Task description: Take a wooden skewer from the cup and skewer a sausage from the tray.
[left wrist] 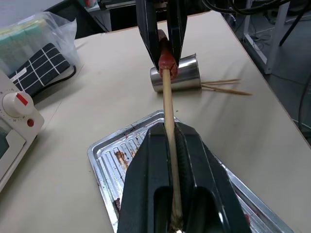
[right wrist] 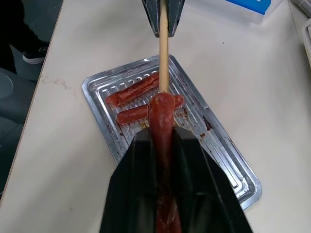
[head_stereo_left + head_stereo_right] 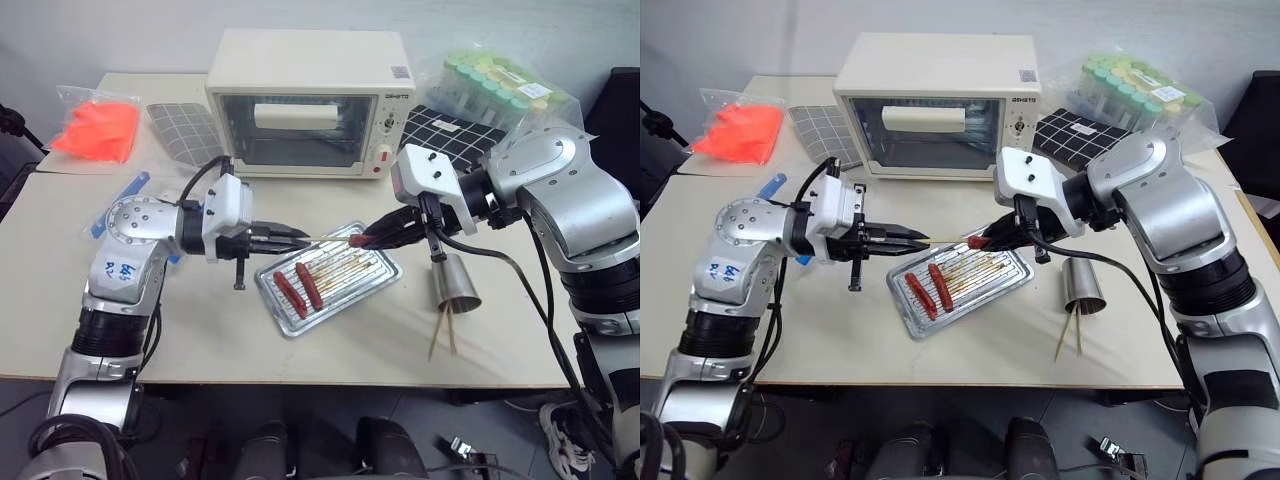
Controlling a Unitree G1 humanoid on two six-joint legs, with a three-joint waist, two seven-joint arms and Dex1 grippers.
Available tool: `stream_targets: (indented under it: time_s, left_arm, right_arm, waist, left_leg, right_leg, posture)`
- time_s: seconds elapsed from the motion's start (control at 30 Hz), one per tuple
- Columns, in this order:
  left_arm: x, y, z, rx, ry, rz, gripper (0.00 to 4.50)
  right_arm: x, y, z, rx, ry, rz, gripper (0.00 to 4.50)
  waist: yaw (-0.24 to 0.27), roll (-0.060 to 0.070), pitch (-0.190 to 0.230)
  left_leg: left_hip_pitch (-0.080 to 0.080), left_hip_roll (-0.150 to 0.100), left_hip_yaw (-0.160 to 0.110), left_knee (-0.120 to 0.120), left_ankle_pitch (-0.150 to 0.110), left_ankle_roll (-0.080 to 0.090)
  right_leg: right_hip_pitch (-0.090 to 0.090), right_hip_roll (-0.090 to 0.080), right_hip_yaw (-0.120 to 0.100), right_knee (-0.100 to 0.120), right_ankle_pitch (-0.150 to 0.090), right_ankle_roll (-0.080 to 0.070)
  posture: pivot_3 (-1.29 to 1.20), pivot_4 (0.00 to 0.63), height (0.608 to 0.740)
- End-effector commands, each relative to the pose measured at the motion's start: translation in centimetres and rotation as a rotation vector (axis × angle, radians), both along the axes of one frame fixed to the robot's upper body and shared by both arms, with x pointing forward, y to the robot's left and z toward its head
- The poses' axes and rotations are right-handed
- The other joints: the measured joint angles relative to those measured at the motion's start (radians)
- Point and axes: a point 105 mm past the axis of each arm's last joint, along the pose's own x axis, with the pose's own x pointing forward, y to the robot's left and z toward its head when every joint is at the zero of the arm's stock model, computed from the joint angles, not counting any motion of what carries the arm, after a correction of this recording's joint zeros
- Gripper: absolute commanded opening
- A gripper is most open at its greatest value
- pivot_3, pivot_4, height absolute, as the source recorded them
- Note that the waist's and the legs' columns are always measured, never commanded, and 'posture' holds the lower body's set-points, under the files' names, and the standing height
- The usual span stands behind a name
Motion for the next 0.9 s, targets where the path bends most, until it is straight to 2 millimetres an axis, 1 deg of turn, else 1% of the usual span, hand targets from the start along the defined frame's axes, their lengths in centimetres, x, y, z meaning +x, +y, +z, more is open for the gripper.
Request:
stream_targets:
  time_s: [0.03,0.13,0.23,0.37,0.5,0.57,0.63,0.67,0.7,0.77,0.83,0.87,0.9]
  left_arm:
    - [-0.8,-0.7,0.1,0.001,-0.020,-0.035,0.00]
    - [-0.6,-0.2,0.1,-0.002,-0.020,-0.005,0.00]
    - [-0.6,0.8,-0.1,-0.008,-0.018,0.044,0.00]
    - [-0.7,2.3,-0.2,-0.020,-0.032,0.135,0.00]
    - [-0.6,4.3,0.9,-0.102,-0.076,0.330,0.00]
    - [-0.6,5.7,1.6,-0.163,-0.091,0.451,0.00]
    - [-0.8,7.7,2.3,-0.238,-0.101,0.602,0.00]
    - [-1.1,8.9,2.5,-0.270,-0.107,0.673,0.00]
    - [-1.3,10.0,2.7,-0.295,-0.108,0.737,0.00]
    - [-2.0,12.4,2.8,-0.332,-0.110,0.860,0.00]
    - [-2.5,15.7,2.4,-0.365,-0.102,1.016,0.00]
    - [-2.7,16.9,2.1,-0.366,-0.100,1.066,0.00]
    - [-2.8,17.6,1.9,-0.365,-0.097,1.094,0.00]
  right_arm:
    - [-0.8,0.7,1.7,0.029,-0.080,0.050,1.65]
    - [-0.5,0.5,1.9,0.027,-0.110,0.036,2.65]
    - [0.4,-0.1,3.0,0.047,-0.157,-0.008,2.65]
    - [1.5,-0.7,5.0,0.107,-0.212,-0.079,2.65]
    - [1.5,-1.5,6.7,0.194,-0.219,-0.142,2.65]
    - [1.4,-1.9,7.3,0.252,-0.206,-0.180,2.65]
    - [0.9,-2.5,7.6,0.310,-0.169,-0.220,2.65]
    - [0.4,-2.8,7.5,0.338,-0.136,-0.235,2.83]
    - [0.0,-3.0,7.4,0.353,-0.119,-0.244,3.02]
    - [-0.7,-3.2,7.2,0.384,-0.100,-0.262,3.57]
    - [-1.2,-3.3,7.2,0.429,-0.062,-0.281,4.23]
    - [-1.5,-3.3,7.2,0.442,-0.054,-0.282,4.46]
    - [-1.7,-3.2,7.3,0.450,-0.049,-0.283,4.46]
  waist:
    - [0.001,0.000,0.000]
    - [0.001,0.000,0.000]
    - [0.000,0.000,0.000]
    - [-0.001,0.000,0.000]
    - [-0.001,0.000,0.000]
    - [0.000,0.000,0.000]
    - [0.000,0.000,0.000]
    - [0.000,0.000,0.000]
    - [0.000,0.000,0.000]
    - [0.001,0.000,0.000]
    - [0.001,0.000,0.000]
    - [0.001,0.000,0.000]
    - [0.000,0.000,0.000]
  left_leg:
    - [0.000,0.000,0.000,0.000,0.000,0.000]
    - [0.000,0.000,0.000,0.000,0.000,0.000]
    - [0.000,0.000,0.000,0.000,0.000,0.000]
    - [0.000,0.000,-0.001,0.000,0.000,0.000]
    - [0.000,0.001,-0.001,0.000,0.000,0.000]
    - [0.000,0.001,-0.001,0.000,0.000,0.000]
    - [0.000,0.000,-0.002,0.000,0.000,0.000]
    - [0.000,0.000,-0.002,0.000,0.000,0.000]
    - [0.000,0.001,-0.003,0.000,0.000,0.000]
    - [0.000,0.001,-0.005,0.000,0.000,0.000]
    - [0.000,0.001,-0.005,0.000,0.000,0.000]
    - [0.000,0.000,-0.005,0.000,0.000,0.000]
    - [0.000,0.001,-0.004,0.000,0.000,0.000]
  right_leg:
    - [0.000,0.000,0.000,0.000,0.000,0.000]
    - [0.000,0.000,0.000,0.001,0.000,0.000]
    - [0.000,0.000,0.000,0.001,0.000,0.000]
    - [0.000,0.000,-0.001,0.001,0.000,0.000]
    - [0.000,0.000,-0.001,0.001,0.000,0.000]
    - [0.000,-0.001,-0.001,0.001,0.000,0.000]
    - [0.000,-0.001,-0.001,0.002,0.000,0.000]
    - [0.000,-0.001,-0.001,0.002,0.000,0.000]
    - [0.000,-0.001,-0.001,0.002,0.000,0.000]
    - [0.001,-0.001,-0.001,0.003,0.000,0.000]
    - [0.001,-0.001,-0.001,0.002,0.000,0.000]
    - [0.001,-0.001,-0.001,0.002,0.000,0.000]
    - [0.001,-0.001,-0.001,0.002,0.000,0.000]
  posture:
    - [0.00,0.150,0.740]
    - [0.00,0.150,0.740]
    - [0.00,0.150,0.740]
    - [0.00,0.150,0.740]
    - [0.00,0.150,0.740]
    - [0.00,0.150,0.740]
    - [0.00,0.150,0.740]
    - [0.00,0.150,0.740]
    - [0.00,0.150,0.740]
    - [0.00,0.150,0.740]
    - [0.00,0.150,0.740]
    - [0.00,0.150,0.740]
    - [0.00,0.150,0.740]
